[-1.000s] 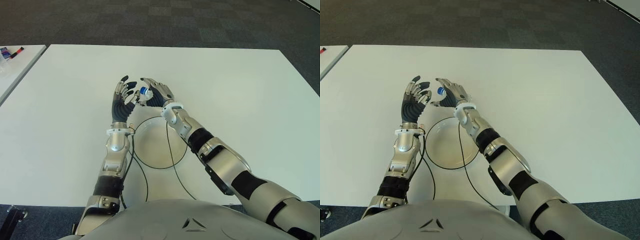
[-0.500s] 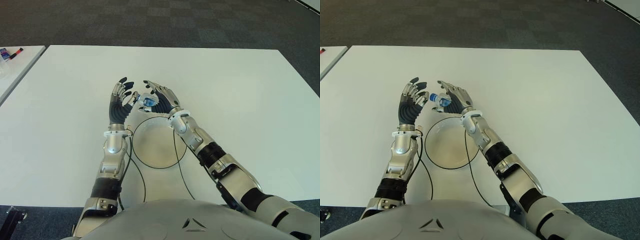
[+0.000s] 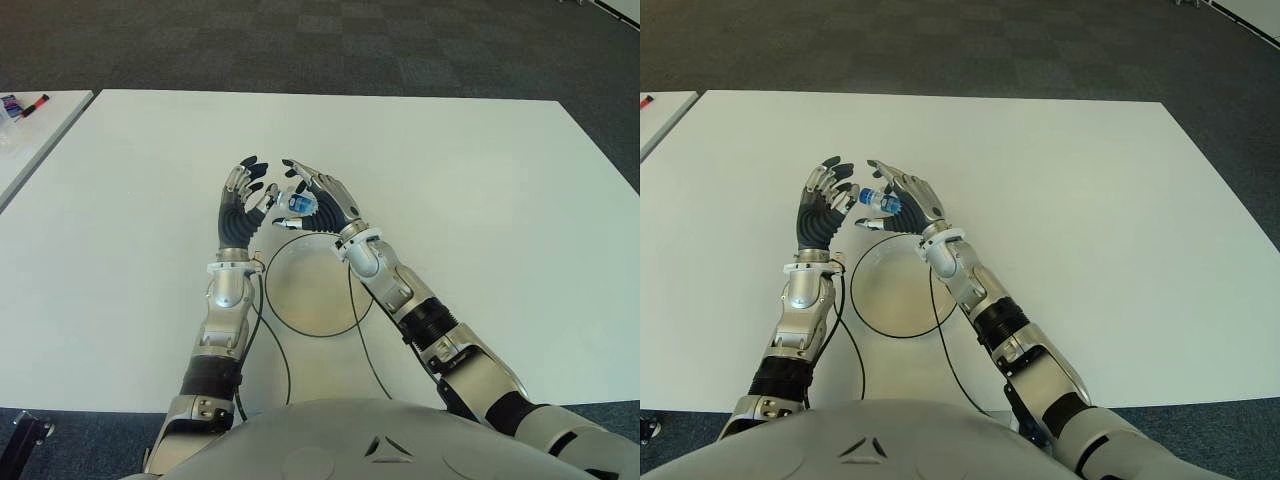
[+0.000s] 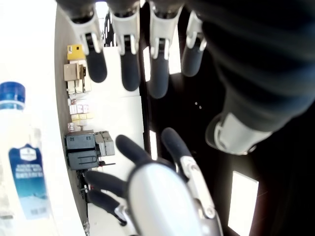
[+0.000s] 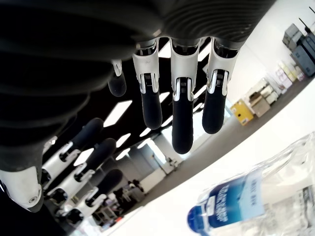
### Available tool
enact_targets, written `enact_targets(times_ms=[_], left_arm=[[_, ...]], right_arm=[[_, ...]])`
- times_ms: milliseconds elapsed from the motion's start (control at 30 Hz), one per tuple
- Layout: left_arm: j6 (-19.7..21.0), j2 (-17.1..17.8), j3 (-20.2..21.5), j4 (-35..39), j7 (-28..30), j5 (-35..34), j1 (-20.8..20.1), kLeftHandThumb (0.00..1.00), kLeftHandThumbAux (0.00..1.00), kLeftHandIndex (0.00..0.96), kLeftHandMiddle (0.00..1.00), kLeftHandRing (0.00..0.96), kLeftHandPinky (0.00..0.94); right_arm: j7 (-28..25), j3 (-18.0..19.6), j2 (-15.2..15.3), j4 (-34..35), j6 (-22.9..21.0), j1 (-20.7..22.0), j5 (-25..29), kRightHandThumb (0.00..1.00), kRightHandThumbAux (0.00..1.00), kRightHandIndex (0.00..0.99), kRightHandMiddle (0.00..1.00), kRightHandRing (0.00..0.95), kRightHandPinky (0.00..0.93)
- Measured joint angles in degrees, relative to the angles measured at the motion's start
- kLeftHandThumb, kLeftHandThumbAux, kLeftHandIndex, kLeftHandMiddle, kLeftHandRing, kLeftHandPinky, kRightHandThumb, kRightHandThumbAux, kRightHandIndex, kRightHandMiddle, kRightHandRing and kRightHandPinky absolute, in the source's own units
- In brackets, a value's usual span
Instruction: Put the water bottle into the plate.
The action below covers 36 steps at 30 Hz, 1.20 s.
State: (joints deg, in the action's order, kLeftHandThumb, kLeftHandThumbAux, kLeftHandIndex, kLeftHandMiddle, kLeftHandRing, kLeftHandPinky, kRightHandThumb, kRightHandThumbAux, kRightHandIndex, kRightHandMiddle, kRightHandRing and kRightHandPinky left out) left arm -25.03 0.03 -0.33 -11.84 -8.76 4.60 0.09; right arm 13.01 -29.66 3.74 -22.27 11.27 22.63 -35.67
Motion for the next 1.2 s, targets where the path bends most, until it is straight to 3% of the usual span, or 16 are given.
enact_targets(times_ms=[533,1200], left_arm=[[0.0,0.2,0.2,-0.3,0.0,-0.2,-0.1,0.384,0.651,0.194,0.239,0.211,0.207],[0.0,0.2,1.0,-0.5,0.0,-0.2,-0.1,0.396,0.644,0.203,0.245,0.202,0.188]], right_arm=[[-4.2,1.6,0.1,1.8,0.1,-0.3,1.0,0.469,0.581,0.039,0.293,0.389,0.449],[0.0,1.6,0.0,-2.6,3.7,0.4,-0.1,0.496,0.570,0.066,0.392,0.486,0.522]])
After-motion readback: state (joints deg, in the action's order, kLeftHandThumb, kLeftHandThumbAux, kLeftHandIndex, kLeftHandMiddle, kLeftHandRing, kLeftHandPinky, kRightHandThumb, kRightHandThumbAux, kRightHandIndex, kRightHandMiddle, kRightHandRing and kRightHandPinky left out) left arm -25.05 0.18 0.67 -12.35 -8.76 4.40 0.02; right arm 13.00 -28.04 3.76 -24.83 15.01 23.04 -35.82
